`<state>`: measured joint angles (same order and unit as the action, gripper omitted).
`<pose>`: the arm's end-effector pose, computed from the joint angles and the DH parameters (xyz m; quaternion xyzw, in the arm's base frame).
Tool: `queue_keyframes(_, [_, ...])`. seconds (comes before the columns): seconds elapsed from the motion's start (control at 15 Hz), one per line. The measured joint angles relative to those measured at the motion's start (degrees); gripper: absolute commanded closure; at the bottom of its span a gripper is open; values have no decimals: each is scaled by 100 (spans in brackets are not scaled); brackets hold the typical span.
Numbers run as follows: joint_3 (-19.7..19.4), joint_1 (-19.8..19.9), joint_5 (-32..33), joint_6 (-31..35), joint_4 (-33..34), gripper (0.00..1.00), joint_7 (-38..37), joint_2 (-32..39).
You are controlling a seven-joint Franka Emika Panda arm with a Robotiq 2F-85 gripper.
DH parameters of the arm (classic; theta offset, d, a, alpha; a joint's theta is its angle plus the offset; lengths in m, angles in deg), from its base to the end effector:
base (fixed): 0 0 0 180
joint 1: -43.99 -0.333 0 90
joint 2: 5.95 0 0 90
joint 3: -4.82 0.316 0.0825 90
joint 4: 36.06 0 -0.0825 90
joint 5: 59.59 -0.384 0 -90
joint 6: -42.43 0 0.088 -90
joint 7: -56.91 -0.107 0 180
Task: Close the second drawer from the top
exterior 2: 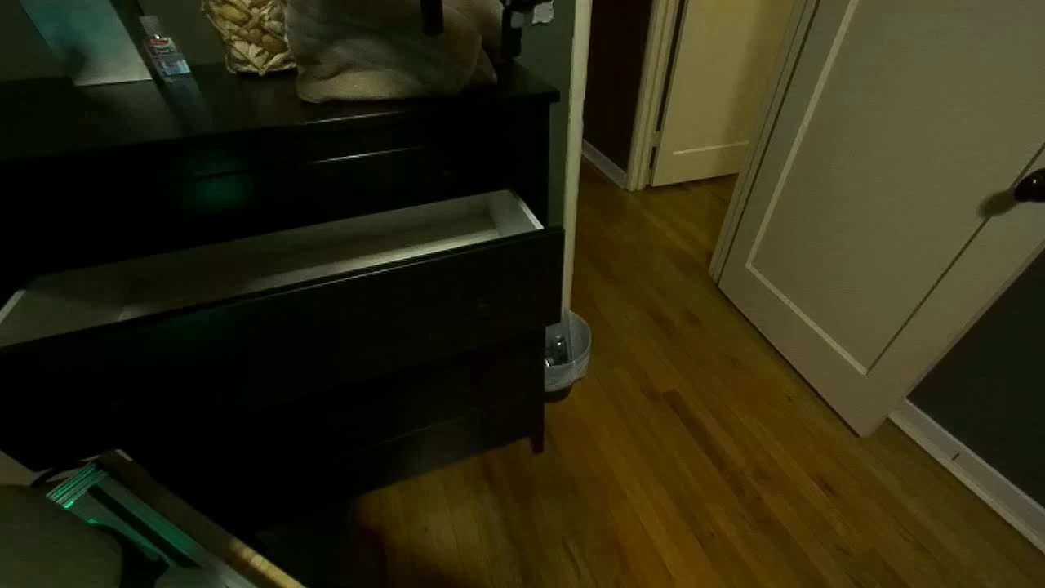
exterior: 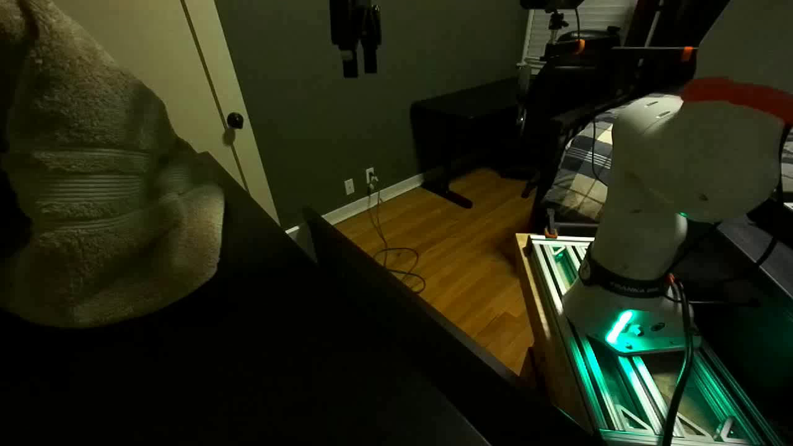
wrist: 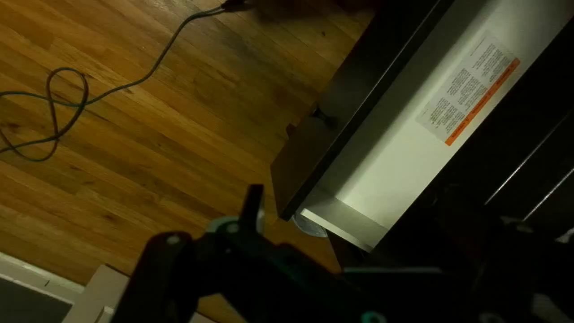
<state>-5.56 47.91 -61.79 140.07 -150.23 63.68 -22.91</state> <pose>0.4521 -0.1214 0.5844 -0.9969 0.0643 -0.0095 0.0443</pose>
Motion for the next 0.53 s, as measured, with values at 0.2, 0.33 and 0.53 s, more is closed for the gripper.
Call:
queue_keyframes(0.2, [0,0,0,0,0,0,0,0])
queue_keyframes(0.33, [0,0,0,0,0,0,0,0])
queue_keyframes(0.53, [0,0,0,0,0,0,0,0])
